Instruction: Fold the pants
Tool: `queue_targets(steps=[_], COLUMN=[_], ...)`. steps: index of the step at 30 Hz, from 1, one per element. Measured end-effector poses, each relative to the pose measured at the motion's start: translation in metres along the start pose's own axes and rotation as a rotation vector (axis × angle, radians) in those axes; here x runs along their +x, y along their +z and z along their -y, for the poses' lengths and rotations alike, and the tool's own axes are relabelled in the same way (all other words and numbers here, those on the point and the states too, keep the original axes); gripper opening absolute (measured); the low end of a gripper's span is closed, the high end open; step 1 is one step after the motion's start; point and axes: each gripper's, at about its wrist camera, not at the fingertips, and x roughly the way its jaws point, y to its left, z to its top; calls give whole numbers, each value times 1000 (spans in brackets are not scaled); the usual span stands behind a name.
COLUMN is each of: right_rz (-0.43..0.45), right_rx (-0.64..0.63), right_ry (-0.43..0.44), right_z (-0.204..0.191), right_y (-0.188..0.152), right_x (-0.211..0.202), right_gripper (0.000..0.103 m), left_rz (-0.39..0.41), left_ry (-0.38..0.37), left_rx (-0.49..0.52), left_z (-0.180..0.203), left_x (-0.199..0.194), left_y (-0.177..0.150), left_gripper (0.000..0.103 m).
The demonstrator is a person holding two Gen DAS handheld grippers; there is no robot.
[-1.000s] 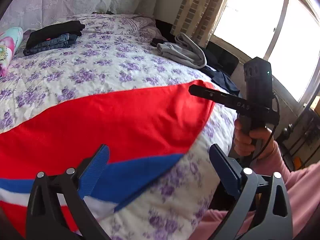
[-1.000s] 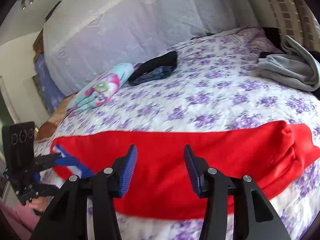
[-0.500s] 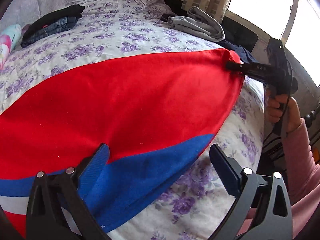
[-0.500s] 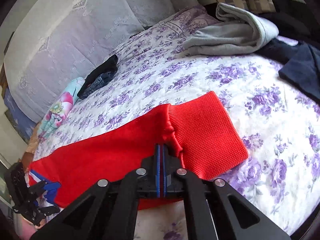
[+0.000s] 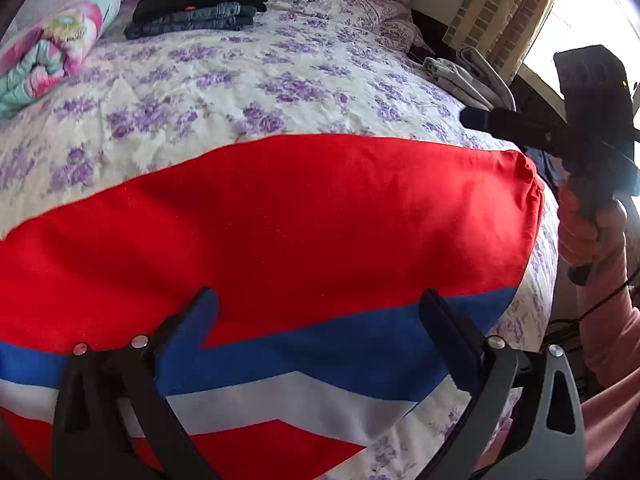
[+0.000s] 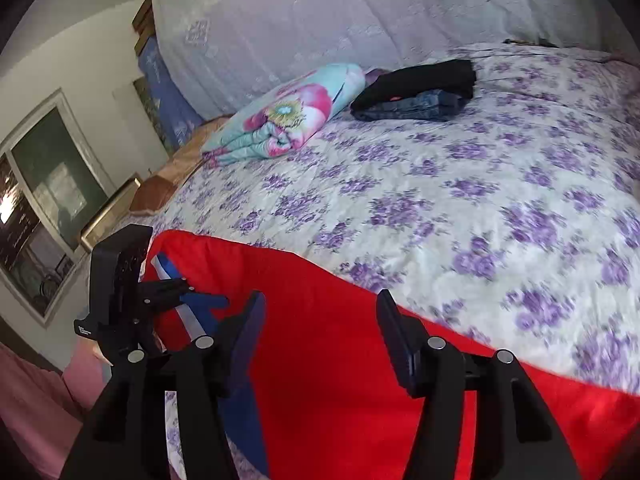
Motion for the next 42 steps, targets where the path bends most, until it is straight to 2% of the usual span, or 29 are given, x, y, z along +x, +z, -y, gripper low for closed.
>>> queue_targets(steps=[3,6,10,13,17,22,25,28,30,32,36,38,40,42], right_rz=[-112,-247,-394,-412,-442,-514,-524,-569,-597,-583,-578,-537,-436,-330], right_rx=[-59,-96,-156,-230,-343,-342,-325,-273,-249,-242,-144,-120,-146,-163], right_ry=[-4,25,91,124,171,188,156,235,346,427,528,575,546,493], right_z=[-6,-6,-21,-42,-68,-63,-53,-48,-50,-52,-46,-46,-45,-37], right_y=[31,47,44,34,20,12,16,15,15,17,16,22,33,45], right_x=[50,97,124,110,96,107,117,126,126,125,150,157,156,151], right_gripper=[60,60,60,61,62,63,64,69,72,79,80,80,79,69], left_rz=[26,31,39,40,36,35,35,35,34,34,32,30,30,32], left_ry=[4,19,-27,-51,-43,-49,-49,-50,-51,-52,-51,-50,-51,-52], left_rx=[42,70,44,27,39,36,37,35,35,35,38,38,39,36], left_z=[4,9,2,-1,1,0,0,0,1,1,2,2,2,1], left_x=[-1,2,-1,-1,1,2,2,3,3,3,4,5,5,5], left_y=[-6,-9,-7,-6,-5,-4,-4,-4,-4,-4,-3,-3,-3,-3], left_gripper=[98,98,98,98,98,98,98,98,98,98,98,98,98,98])
